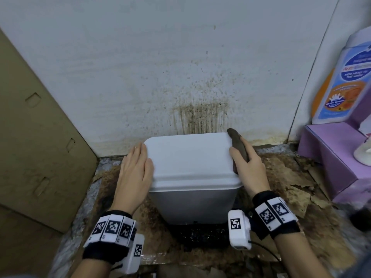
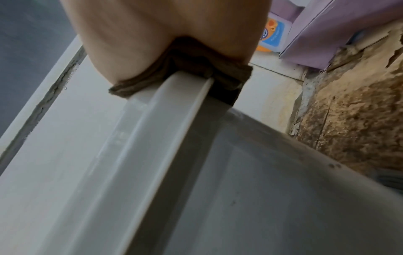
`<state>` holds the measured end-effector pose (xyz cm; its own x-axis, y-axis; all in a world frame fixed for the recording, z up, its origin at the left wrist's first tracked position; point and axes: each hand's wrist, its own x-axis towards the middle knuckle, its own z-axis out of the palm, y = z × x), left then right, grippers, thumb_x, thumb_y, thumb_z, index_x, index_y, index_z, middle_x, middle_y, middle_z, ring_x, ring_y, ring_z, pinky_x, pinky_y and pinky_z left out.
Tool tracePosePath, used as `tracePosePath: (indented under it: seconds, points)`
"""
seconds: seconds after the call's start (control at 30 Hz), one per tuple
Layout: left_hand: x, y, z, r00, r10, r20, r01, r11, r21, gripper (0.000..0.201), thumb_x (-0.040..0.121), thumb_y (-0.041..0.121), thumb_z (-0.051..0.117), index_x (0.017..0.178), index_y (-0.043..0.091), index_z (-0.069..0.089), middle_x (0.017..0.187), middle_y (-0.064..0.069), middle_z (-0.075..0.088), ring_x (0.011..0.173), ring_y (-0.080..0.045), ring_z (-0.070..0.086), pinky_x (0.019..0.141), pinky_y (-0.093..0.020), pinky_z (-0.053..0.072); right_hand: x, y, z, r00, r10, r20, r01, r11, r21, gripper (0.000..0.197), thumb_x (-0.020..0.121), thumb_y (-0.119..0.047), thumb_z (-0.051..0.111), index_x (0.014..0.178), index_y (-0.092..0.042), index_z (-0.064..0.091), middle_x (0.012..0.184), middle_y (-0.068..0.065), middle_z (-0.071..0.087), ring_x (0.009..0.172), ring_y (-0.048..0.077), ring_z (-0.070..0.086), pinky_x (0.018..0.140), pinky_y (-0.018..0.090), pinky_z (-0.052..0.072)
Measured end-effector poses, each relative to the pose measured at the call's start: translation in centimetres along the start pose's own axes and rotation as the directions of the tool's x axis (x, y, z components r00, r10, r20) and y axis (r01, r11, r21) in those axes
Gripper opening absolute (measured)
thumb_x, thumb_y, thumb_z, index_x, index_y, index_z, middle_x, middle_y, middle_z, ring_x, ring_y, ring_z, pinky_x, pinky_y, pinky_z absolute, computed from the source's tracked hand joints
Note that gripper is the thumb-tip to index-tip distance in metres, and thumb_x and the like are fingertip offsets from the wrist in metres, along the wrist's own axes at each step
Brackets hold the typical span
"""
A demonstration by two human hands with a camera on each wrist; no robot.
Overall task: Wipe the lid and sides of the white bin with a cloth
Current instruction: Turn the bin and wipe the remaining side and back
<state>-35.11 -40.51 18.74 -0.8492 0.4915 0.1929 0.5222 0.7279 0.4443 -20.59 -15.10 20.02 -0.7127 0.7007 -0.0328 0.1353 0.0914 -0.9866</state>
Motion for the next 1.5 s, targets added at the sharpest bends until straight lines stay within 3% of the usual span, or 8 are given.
tracePosePath:
  seconds: [0.23,0.37,0.53,0.7,0.83,0.97,1.27,1.5]
  points:
    - [0.3,3.1,-0.1,0.987,0.063,-0.151,-0.057,0.998,0.04,0.063,0.108,0.038,0.015,0.163,0.008,0.013,0.171,-0.003,0.006,0.153,-0.005,-0.007,0.125,-0.034,-0.016,-0.3,-0.3,0.8,0.998,-0.066,-0.005,0.066,0.994,0.088,0.041,0.103,-0.031,0.046,0.134,-0.057,0.055,0.12,-0.008,0.065,0.101,0.007,0.064,0.078,0.02,0.048]
    - [0.3,6.5,-0.2,0.988,0.099,-0.122,-0.116,0.983,-0.144,0.06,0.108,0.046,0.027,0.16,0.016,0.028,0.167,0.004,0.025,0.154,-0.007,0.014,0.128,-0.031,0.007,-1.1,-1.5,2.3,0.994,-0.107,0.007,0.105,0.983,0.15,0.04,0.106,-0.026,0.043,0.132,-0.051,0.06,0.111,-0.03,0.059,0.106,-0.009,0.05,0.068,0.001,0.045]
    - [0.6,9.2,-0.8,0.982,0.178,-0.061,-0.186,0.965,-0.184,0.055,0.108,0.044,0.038,0.158,0.02,0.035,0.163,0.01,0.034,0.149,-0.002,0.024,0.124,-0.024,0.017,-1.9,-2.6,5.0,0.992,-0.129,-0.003,0.127,0.974,0.185,0.033,0.106,-0.032,0.043,0.129,-0.047,0.062,0.084,-0.018,0.07,0.08,-0.006,0.064,0.072,0.015,0.051]
    - [1.4,8.3,-2.0,0.977,0.205,-0.063,-0.212,0.97,-0.123,0.066,0.102,0.06,0.031,0.158,0.023,0.035,0.164,0.011,0.033,0.149,-0.001,0.024,0.124,-0.028,0.02,-2.4,-4.0,7.4,0.988,-0.1,0.117,0.05,0.928,0.368,0.028,0.107,-0.032,0.044,0.117,-0.045,0.067,0.104,-0.011,0.074,0.104,0.006,0.067,0.098,0.034,0.053]
    - [1.8,6.3,-3.2,0.972,0.227,-0.067,-0.23,0.972,-0.042,0.07,0.099,0.061,0.036,0.157,0.022,0.036,0.163,0.009,0.034,0.15,-0.008,0.026,0.124,-0.034,0.021,-2.1,-4.4,8.2,0.969,-0.041,0.245,-0.099,0.84,0.534,0.032,0.106,-0.032,0.046,0.134,-0.033,0.062,0.128,-0.011,0.069,0.121,0.007,0.063,0.106,0.034,0.049]
    - [2.3,5.0,-3.9,0.97,0.232,-0.068,-0.237,0.969,-0.067,0.063,0.103,0.051,0.036,0.158,0.019,0.034,0.164,0.006,0.031,0.152,-0.009,0.023,0.125,-0.031,0.017,-1.3,-3.4,8.9,0.978,0.103,0.182,-0.194,0.773,0.604,0.055,0.093,-0.049,0.056,0.144,-0.03,0.053,0.14,-0.002,0.062,0.128,0.018,0.06,0.111,0.046,0.045]
    - [2.6,4.3,-4.2,0.981,0.184,-0.062,-0.192,0.968,-0.16,0.063,0.102,0.05,0.033,0.161,0.029,0.026,0.166,0.018,0.024,0.152,0.003,0.019,0.12,-0.02,0.014,-3.1,-2.5,10.8,0.992,-0.028,0.124,-0.032,0.887,0.46,0.042,0.107,-0.041,0.039,0.149,-0.04,0.043,0.15,-0.017,0.047,0.134,0.002,0.046,0.114,0.03,0.037]
    - [3.1,3.7,-4.0,0.986,0.149,-0.076,-0.161,0.968,-0.19,0.063,0.101,0.05,0.032,0.161,0.03,0.028,0.165,0.019,0.027,0.15,0.003,0.023,0.117,-0.018,0.016,-4.1,-2.0,14.8,0.943,-0.257,0.213,0.228,0.962,0.153,0.038,0.104,-0.054,0.012,0.139,-0.067,0.005,0.165,-0.026,0.003,0.148,-0.015,-0.004,0.127,0.035,0.002]
